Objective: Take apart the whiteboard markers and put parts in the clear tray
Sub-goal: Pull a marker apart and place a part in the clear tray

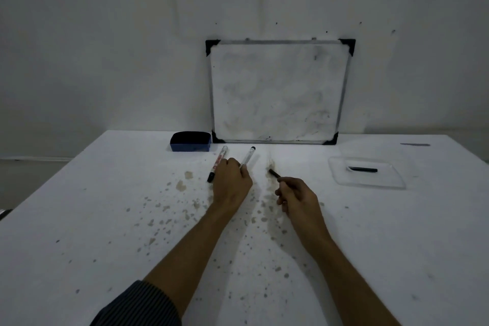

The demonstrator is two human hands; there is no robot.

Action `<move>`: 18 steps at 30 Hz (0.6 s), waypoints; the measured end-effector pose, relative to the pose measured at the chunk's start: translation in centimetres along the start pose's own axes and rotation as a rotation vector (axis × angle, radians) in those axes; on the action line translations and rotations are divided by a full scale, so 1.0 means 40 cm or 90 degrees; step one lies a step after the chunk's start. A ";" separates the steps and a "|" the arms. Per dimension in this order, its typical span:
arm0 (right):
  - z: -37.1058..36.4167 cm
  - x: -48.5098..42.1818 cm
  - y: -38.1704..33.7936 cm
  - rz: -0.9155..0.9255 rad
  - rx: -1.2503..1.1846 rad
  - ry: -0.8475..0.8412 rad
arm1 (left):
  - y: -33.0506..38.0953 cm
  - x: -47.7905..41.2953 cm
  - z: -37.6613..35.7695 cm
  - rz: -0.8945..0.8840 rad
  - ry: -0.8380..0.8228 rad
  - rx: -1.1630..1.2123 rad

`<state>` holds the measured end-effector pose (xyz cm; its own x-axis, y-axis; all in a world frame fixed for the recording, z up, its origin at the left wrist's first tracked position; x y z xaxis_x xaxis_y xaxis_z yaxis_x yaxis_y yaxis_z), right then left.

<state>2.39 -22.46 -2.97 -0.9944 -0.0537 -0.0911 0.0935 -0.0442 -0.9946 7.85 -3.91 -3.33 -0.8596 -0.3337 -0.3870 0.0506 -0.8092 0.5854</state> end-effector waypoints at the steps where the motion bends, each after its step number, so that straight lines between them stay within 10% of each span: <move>1: 0.003 0.001 0.000 0.006 0.020 0.002 | 0.001 0.014 0.014 0.009 -0.002 0.043; 18: 0.011 0.005 -0.017 0.087 0.089 0.019 | -0.015 0.181 0.152 -0.047 -0.220 0.388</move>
<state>2.15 -22.88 -2.30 -0.9728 -0.0397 -0.2284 0.2318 -0.1768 -0.9566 -1.47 -2.90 -2.16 -0.9672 -0.0349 -0.2517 -0.2208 -0.3747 0.9005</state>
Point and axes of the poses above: each hand's wrist, its own x-axis away from the middle knuckle, its own z-axis out of the back of the hand, y = z × x, the point moved 2 cm from there along -x, towards the middle knuckle, and after that the axes turned 3 degrees about -z, right-handed, at the moved point
